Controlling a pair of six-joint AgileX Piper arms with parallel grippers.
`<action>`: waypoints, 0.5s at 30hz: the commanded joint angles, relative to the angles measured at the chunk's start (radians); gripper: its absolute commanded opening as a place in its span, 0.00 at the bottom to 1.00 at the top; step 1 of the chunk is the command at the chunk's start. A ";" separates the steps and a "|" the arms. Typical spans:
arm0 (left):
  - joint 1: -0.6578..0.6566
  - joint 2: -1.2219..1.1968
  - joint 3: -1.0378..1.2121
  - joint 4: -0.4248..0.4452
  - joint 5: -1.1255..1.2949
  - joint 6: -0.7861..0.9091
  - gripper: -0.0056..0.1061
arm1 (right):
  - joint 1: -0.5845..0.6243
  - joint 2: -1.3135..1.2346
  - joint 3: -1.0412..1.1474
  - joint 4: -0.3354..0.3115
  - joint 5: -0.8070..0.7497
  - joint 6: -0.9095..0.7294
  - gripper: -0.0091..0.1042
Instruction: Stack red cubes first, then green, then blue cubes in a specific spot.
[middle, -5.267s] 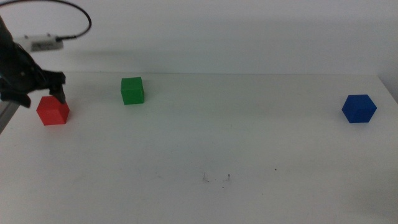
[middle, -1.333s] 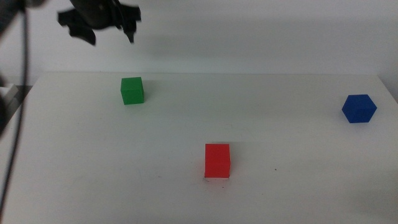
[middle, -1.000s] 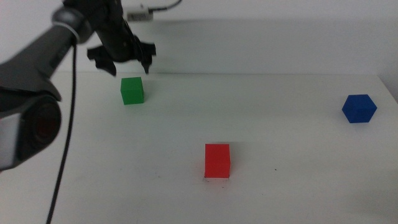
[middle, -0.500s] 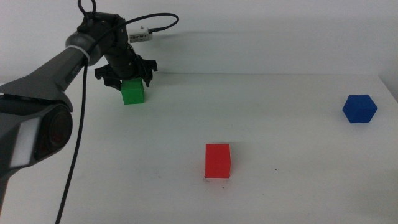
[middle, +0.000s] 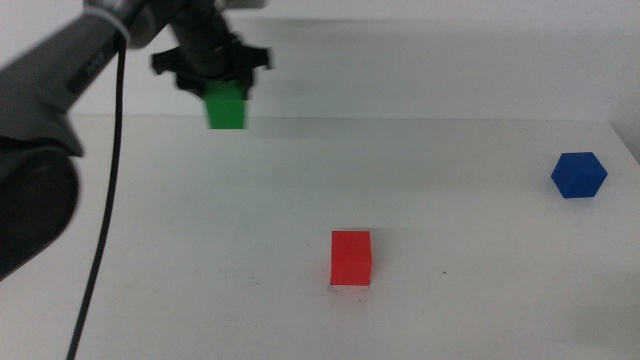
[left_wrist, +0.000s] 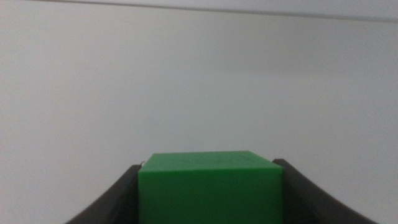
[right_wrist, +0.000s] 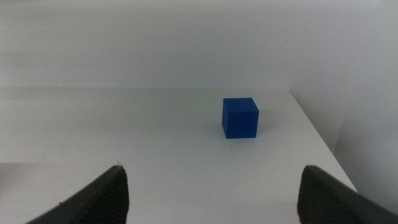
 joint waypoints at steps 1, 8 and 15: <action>-0.087 -0.134 0.148 0.023 -0.003 -0.065 0.32 | -0.004 -0.005 0.003 -0.007 -0.008 -0.005 0.90; -0.385 -0.441 0.687 0.190 -0.316 -0.458 0.32 | -0.004 -0.005 0.003 -0.007 -0.008 -0.005 0.90; -0.471 -0.448 0.800 0.152 -0.387 -0.511 0.32 | -0.004 -0.005 0.003 -0.007 -0.008 -0.005 0.90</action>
